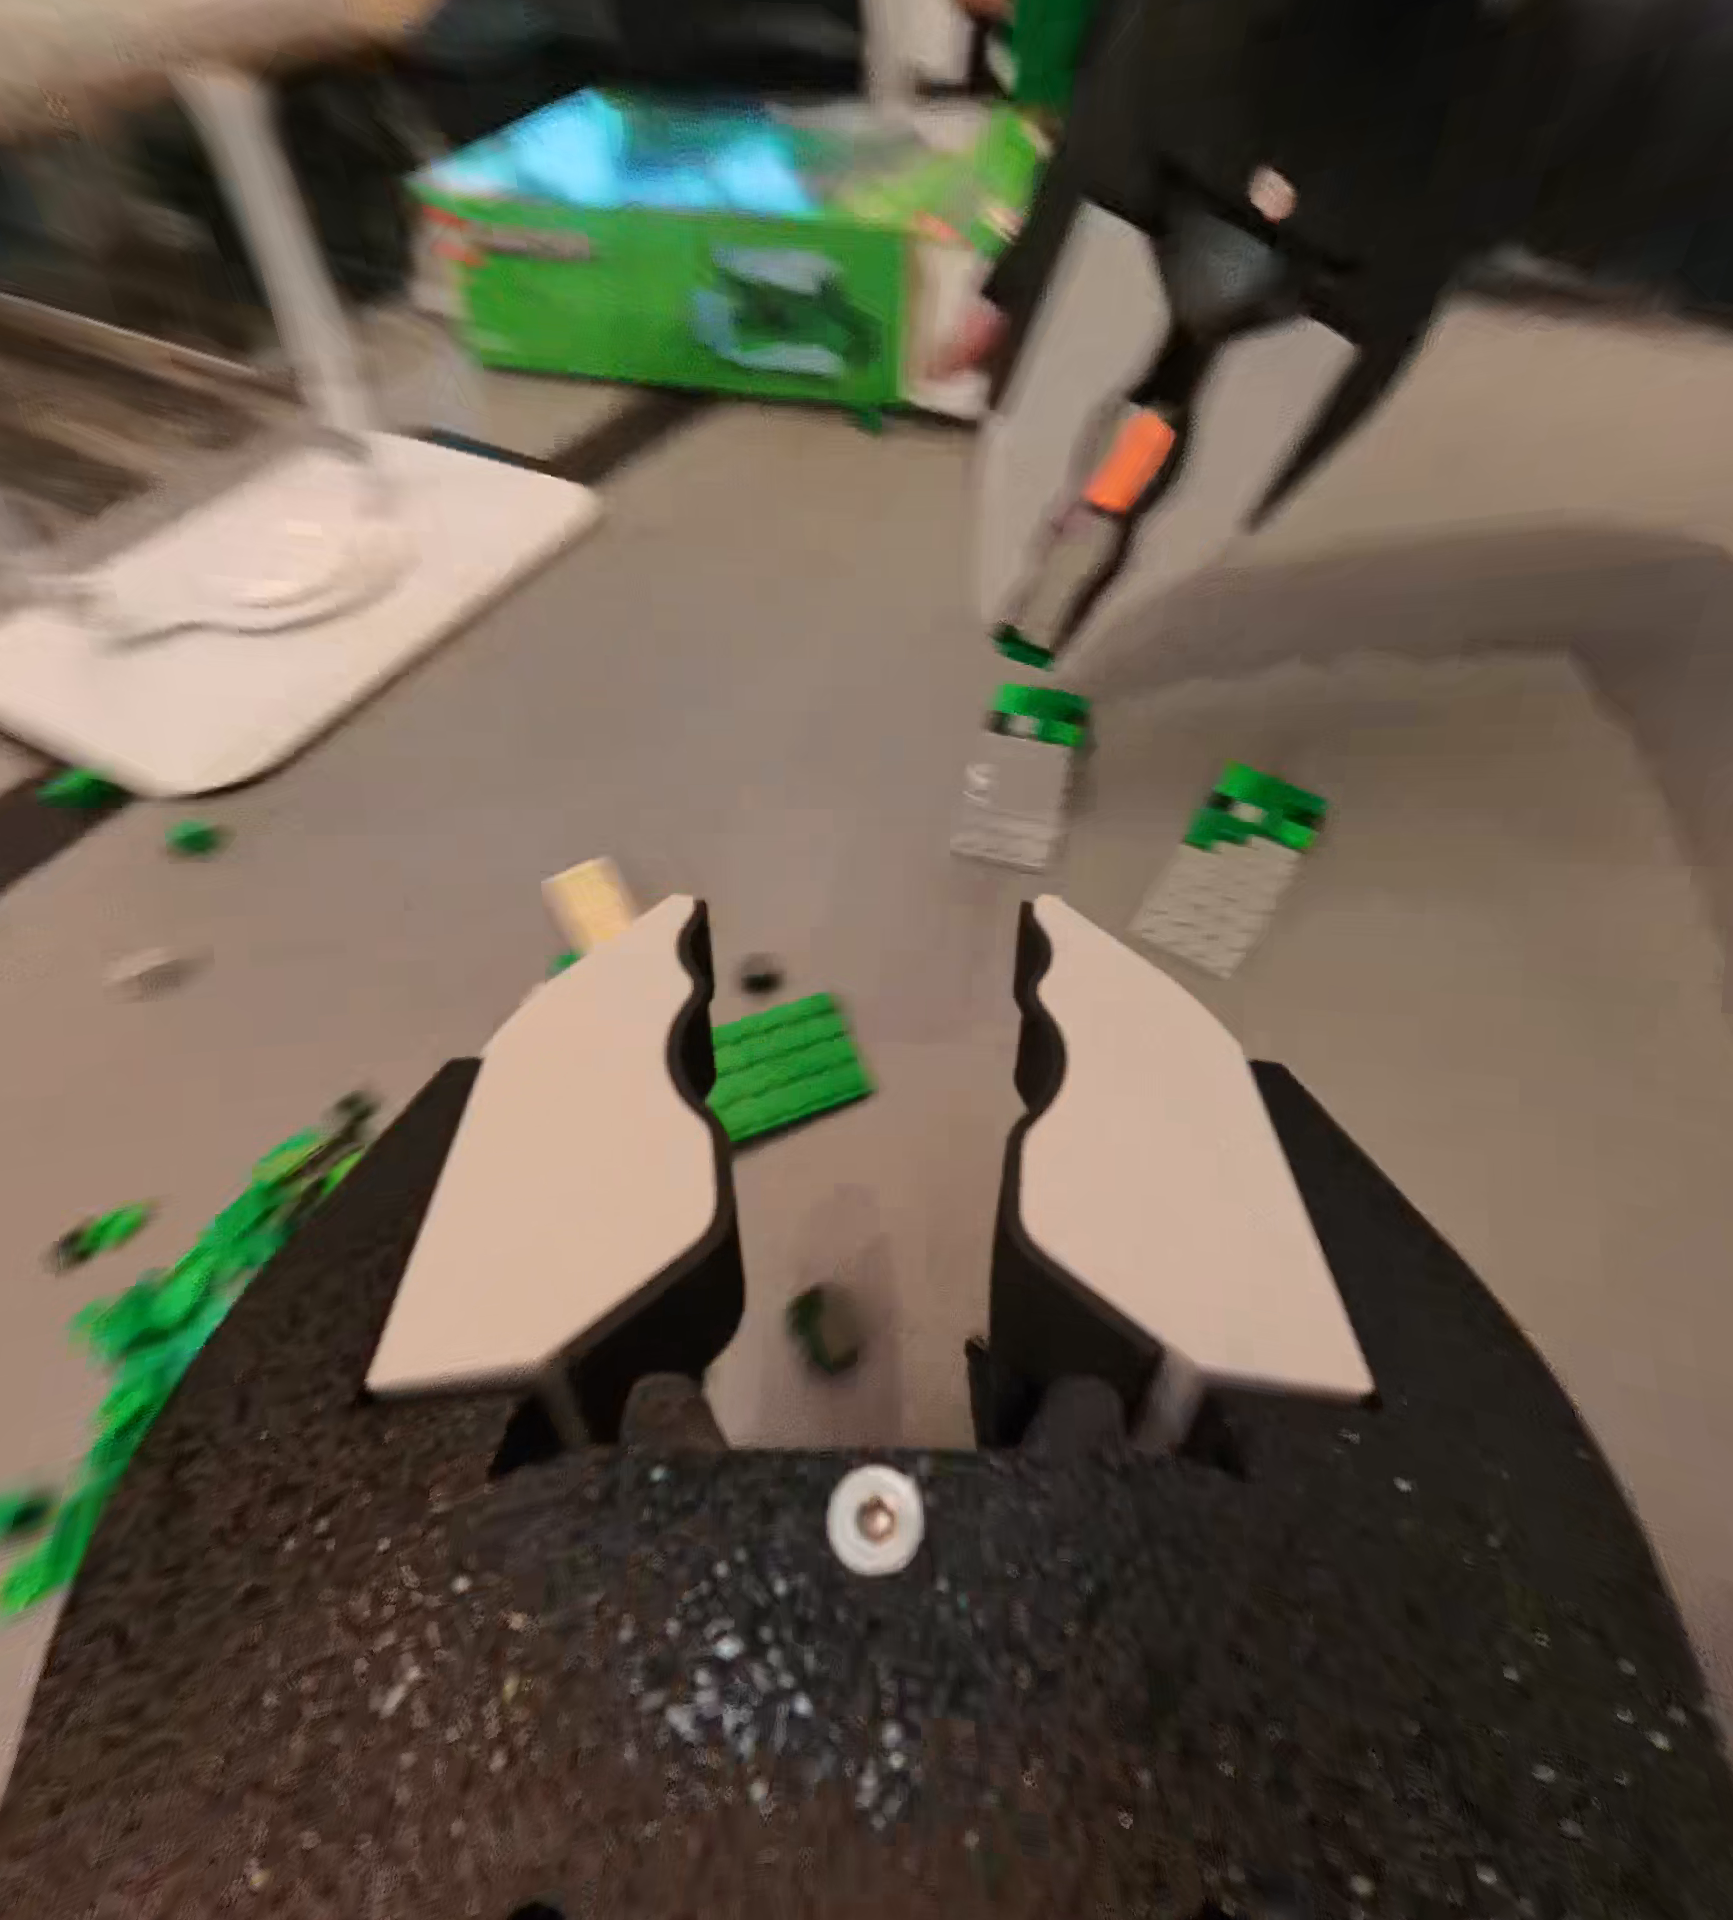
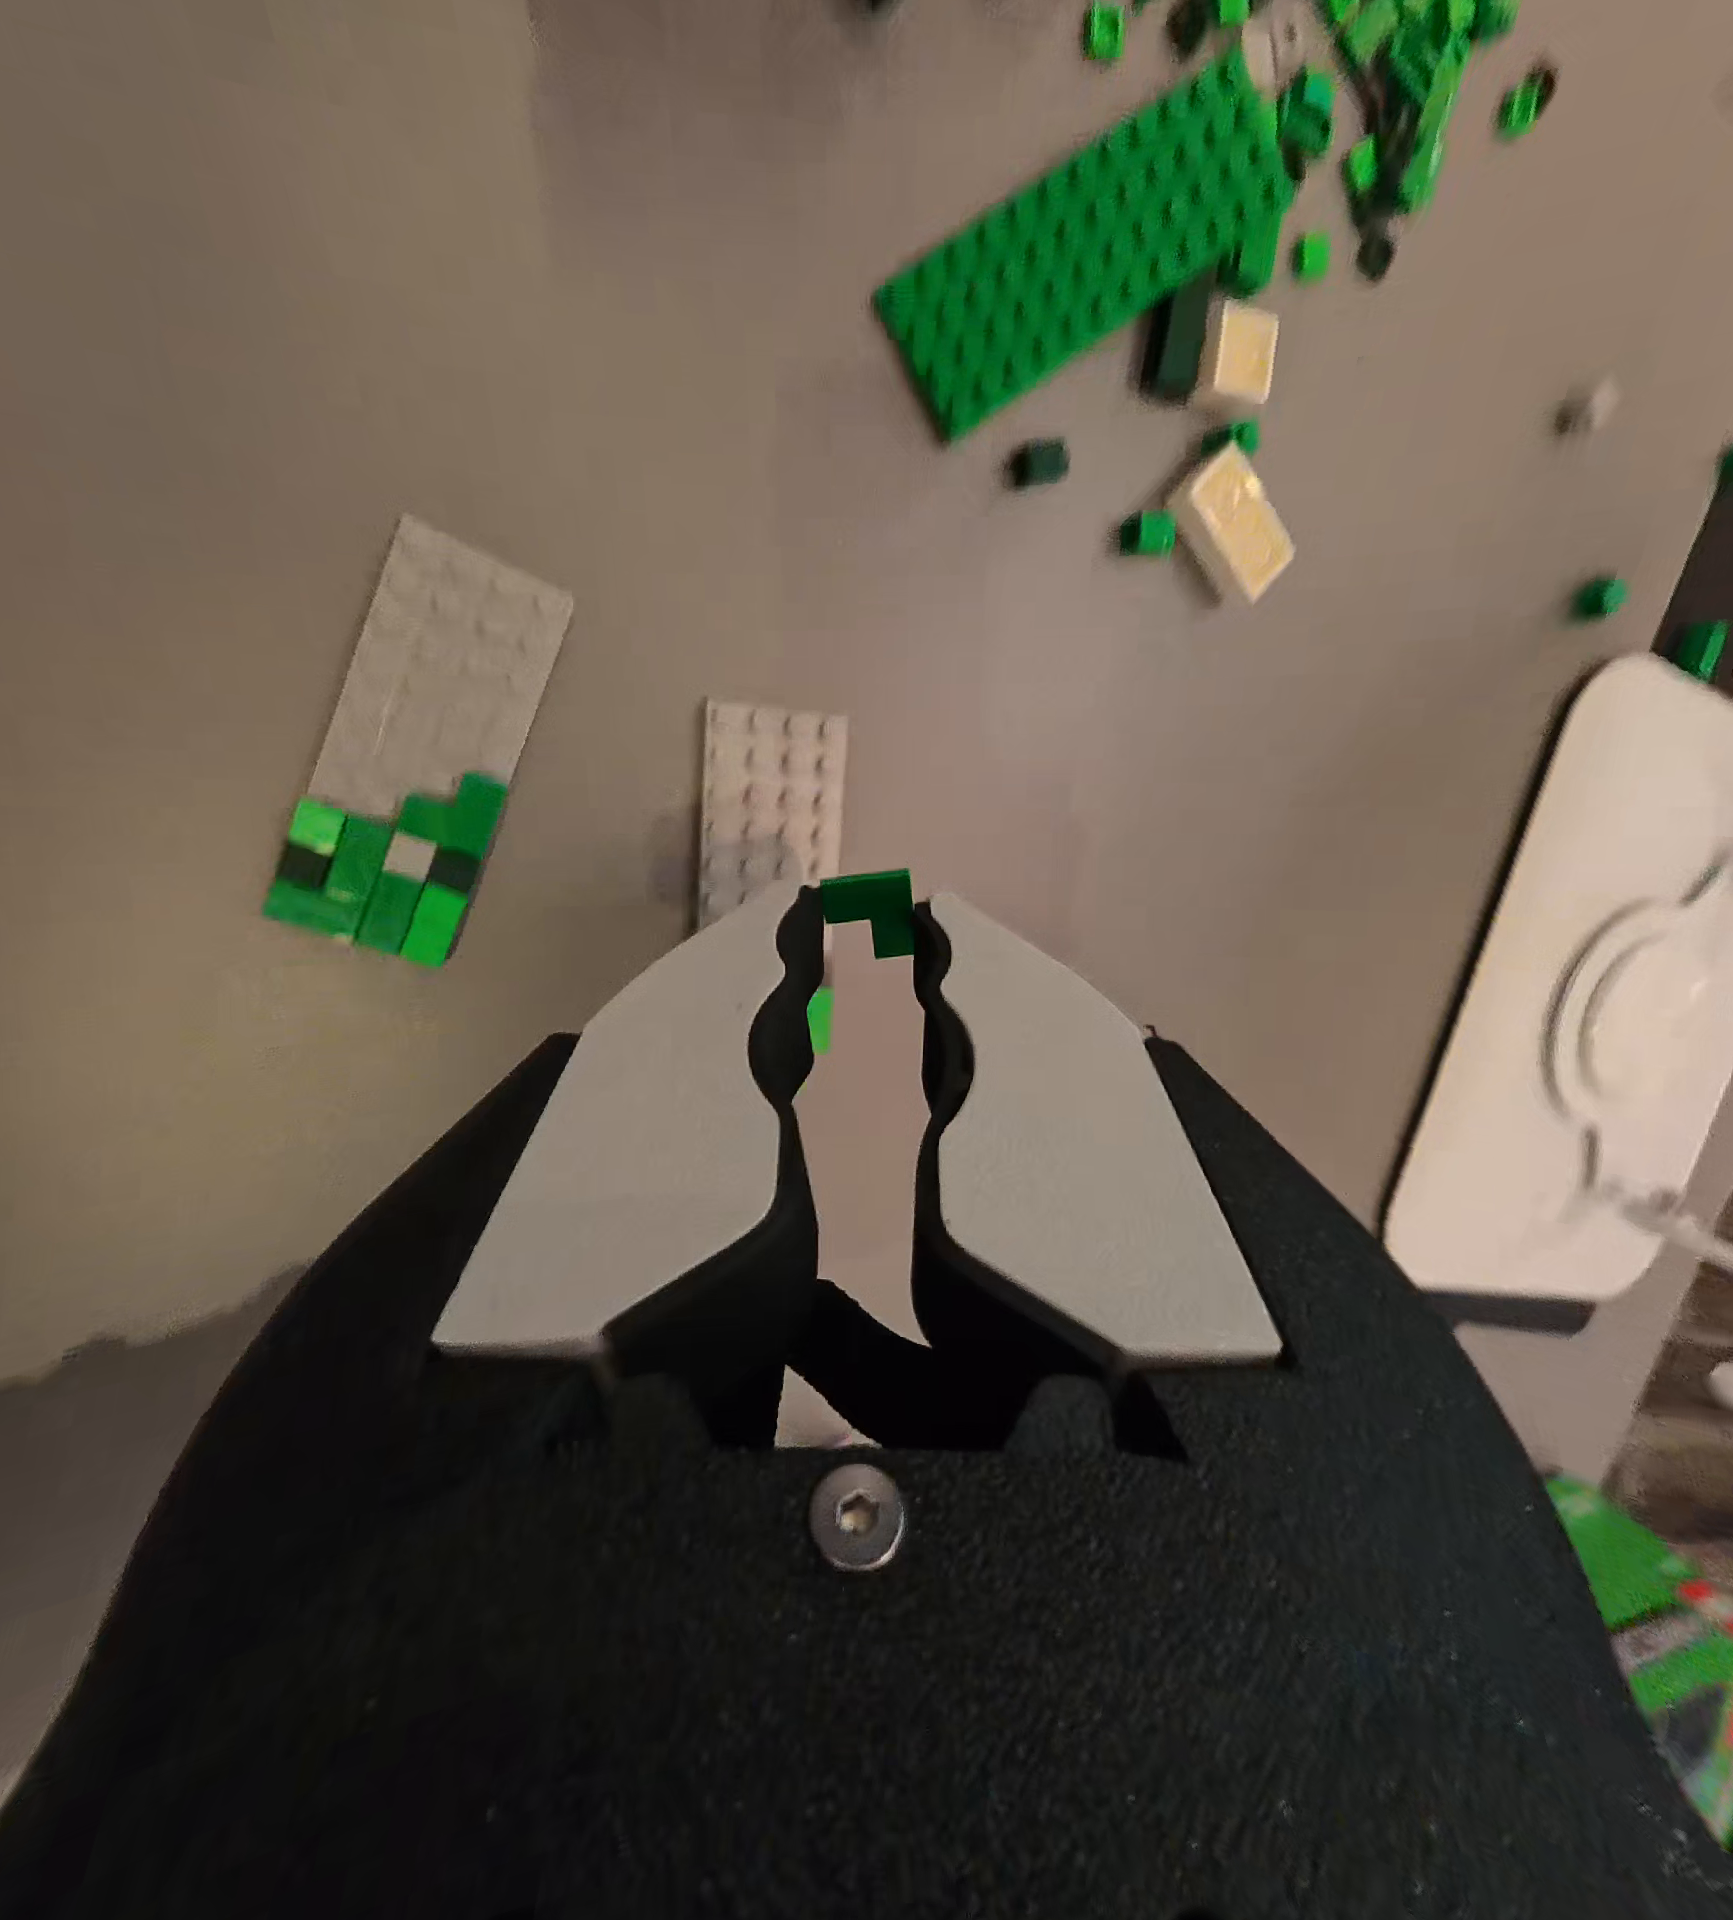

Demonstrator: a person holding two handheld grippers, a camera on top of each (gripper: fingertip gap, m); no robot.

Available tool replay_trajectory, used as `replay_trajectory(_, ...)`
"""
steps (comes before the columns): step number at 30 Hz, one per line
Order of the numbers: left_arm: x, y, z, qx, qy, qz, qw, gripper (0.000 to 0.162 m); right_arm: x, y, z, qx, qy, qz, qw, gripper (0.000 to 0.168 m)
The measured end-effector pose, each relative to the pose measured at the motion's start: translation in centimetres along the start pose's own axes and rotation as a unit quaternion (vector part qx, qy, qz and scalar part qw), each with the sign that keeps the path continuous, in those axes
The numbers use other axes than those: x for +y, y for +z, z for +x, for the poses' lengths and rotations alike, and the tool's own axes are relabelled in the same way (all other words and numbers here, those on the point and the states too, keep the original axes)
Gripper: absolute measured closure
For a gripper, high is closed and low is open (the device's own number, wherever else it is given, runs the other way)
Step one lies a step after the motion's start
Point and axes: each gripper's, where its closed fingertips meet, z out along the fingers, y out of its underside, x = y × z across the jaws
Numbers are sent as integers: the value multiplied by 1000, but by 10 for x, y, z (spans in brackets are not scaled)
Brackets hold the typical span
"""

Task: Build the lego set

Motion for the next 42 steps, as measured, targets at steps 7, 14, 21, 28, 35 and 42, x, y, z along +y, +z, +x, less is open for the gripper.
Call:
replay_trajectory(7, 28, 93, 46, 76, 92, -166, 979, 111, 26, -7, -17, 12, 62, 49, 997, 152)
replay_trajectory(14, 39, 114, 43, 88, 104, -263, 955, 100, 22, -8, -20, 16, 57, 84, 995, 152)
replay_trajectory(21, 41, 115, 48, 134, 112, -334, 926, 118, 28, -11, -22, 14, 72, 101, 992, 152)
replay_trajectory(28, 37, 116, 50, 115, 148, -283, 941, 130, 29, -9, -22, 25, 111, 112, 987, 152)
replay_trajectory(35, 33, 120, 53, 66, 110, -181, 975, 131, 27, 8, -21, 35, 223, 87, 970, 152)
replay_trajectory(42, 35, 120, 53, 84, 94, -197, 972, 131, 32, 22, -19, 21, 354, 21, 935, 152)
